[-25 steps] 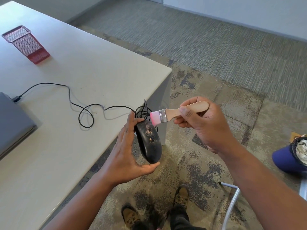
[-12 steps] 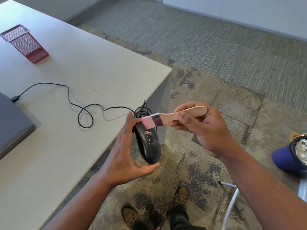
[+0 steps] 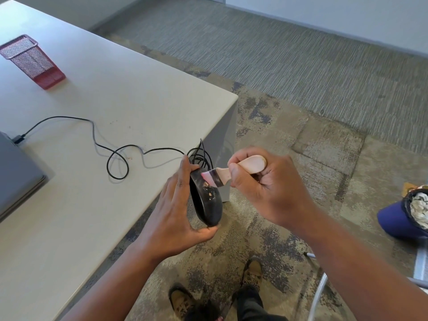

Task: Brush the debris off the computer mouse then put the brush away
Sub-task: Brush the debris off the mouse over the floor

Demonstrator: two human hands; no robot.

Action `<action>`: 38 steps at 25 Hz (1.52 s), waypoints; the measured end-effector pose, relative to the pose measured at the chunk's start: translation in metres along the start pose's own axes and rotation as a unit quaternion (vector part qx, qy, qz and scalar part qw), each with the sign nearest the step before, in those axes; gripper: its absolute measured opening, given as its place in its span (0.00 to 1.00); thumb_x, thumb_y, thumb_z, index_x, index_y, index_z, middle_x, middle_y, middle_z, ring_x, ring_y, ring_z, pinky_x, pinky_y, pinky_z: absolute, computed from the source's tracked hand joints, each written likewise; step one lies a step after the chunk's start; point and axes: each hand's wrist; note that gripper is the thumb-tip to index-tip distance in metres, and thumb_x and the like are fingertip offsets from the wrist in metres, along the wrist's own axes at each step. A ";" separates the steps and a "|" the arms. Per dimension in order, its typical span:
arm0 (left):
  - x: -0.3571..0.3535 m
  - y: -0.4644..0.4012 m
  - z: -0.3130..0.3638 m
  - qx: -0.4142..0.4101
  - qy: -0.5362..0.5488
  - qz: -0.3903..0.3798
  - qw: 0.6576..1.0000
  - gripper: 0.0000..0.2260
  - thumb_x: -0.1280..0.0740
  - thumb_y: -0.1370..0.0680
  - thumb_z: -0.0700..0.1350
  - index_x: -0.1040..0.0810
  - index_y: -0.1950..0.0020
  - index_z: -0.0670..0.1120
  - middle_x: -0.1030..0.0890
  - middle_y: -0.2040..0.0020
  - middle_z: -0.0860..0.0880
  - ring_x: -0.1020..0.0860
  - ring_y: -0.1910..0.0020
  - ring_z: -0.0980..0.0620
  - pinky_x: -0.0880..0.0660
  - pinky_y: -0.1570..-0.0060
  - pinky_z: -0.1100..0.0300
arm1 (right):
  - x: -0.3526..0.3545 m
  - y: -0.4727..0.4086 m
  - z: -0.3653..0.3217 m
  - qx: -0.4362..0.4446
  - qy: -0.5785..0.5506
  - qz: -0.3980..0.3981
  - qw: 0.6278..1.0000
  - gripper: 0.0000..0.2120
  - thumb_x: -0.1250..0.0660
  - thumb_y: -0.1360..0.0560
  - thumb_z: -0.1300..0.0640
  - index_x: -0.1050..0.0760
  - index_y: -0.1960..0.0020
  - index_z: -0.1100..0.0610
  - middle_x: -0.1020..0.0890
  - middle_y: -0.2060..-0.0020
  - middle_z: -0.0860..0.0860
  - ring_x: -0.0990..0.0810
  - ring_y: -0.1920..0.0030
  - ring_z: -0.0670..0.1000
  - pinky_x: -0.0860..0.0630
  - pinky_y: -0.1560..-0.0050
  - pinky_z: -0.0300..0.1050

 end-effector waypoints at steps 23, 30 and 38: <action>-0.002 0.000 0.008 0.023 0.007 0.002 1.000 0.64 0.24 0.33 0.67 0.70 0.14 0.59 0.39 0.16 0.51 0.48 0.19 0.70 0.51 0.21 0.73 | 0.005 0.001 -0.005 0.006 0.025 -0.016 1.000 0.06 0.31 0.19 0.59 0.19 0.54 0.58 0.21 0.73 0.48 0.28 0.77 0.44 0.37 0.77 0.33; -0.003 0.000 0.007 0.019 0.026 0.007 0.999 0.65 0.23 0.33 0.67 0.68 0.14 0.58 0.38 0.17 0.52 0.46 0.18 0.68 0.49 0.21 0.73 | 0.015 0.000 -0.003 -0.012 0.009 0.027 1.000 0.05 0.31 0.21 0.57 0.18 0.54 0.56 0.16 0.71 0.51 0.24 0.75 0.45 0.33 0.78 0.37; -0.005 -0.001 0.002 0.000 0.040 0.046 0.998 0.64 0.22 0.33 0.64 0.65 0.13 0.54 0.36 0.21 0.56 0.43 0.20 0.68 0.45 0.22 0.71 | 0.011 0.009 0.006 -0.034 0.000 -0.011 0.999 0.05 0.31 0.22 0.57 0.17 0.55 0.54 0.16 0.71 0.53 0.24 0.76 0.43 0.35 0.78 0.33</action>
Point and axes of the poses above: each hand's wrist, its own y-axis away from the middle knuckle, its own x-axis out of the back of the hand, z = x × y
